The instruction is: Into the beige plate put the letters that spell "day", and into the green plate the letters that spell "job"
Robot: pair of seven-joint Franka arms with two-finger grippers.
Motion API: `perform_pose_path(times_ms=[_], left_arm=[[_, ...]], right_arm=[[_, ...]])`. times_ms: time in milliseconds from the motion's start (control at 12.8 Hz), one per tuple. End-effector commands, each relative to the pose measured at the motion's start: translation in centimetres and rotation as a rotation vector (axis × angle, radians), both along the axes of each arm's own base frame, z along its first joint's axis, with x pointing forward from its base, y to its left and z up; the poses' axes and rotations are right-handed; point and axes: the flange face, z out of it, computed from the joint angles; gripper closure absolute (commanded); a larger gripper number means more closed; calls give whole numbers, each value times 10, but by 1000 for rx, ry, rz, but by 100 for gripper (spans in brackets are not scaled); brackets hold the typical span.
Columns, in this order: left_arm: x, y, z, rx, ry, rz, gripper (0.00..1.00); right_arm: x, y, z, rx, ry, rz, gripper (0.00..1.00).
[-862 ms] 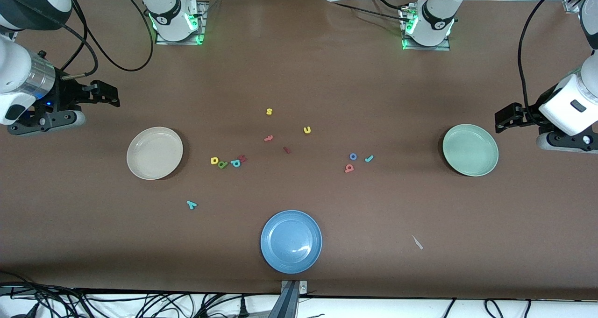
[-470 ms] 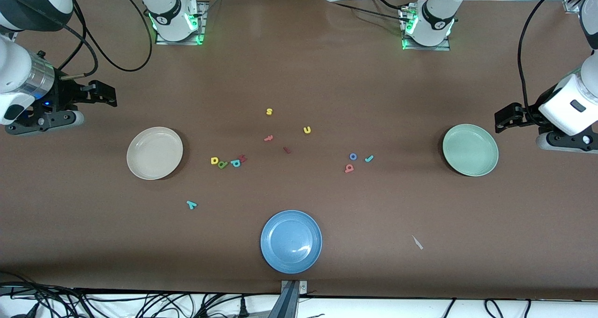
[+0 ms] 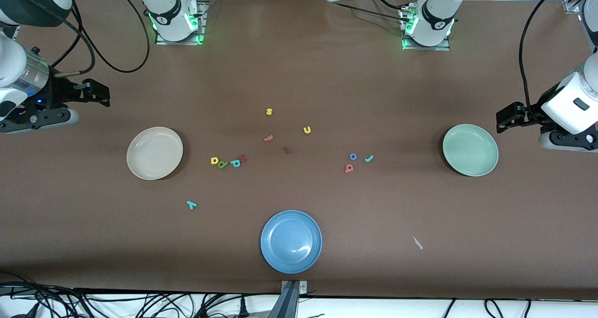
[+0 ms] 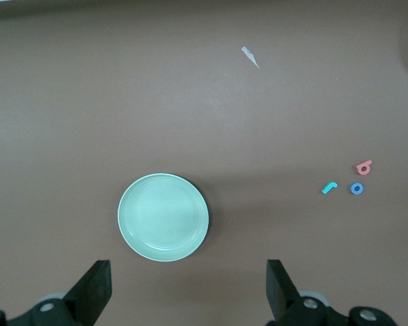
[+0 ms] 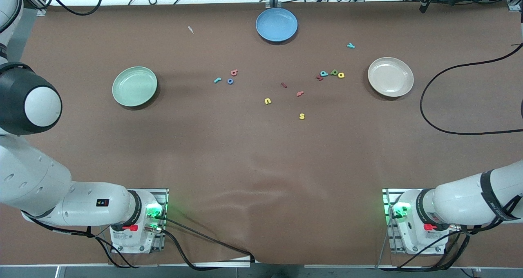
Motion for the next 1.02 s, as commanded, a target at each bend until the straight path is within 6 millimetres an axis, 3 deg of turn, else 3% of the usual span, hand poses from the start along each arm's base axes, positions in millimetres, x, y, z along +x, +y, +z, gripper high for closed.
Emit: perform_pose_path(times_ms=[0,235,705,940], left_arm=[[-3,1,7,24,-3,1,0],[-3,1,7,24,-3,2,0],[-3,2,7,24,-3,2,0],[-3,-2,7,22,-1,-2,0]], right_arm=[[0,10,4,-20,11,27,0],[0,18,6,-28,-4,8,0],[2,12,6,-18,-7,-8,0],[4,26,7,-9,-35,12,0]])
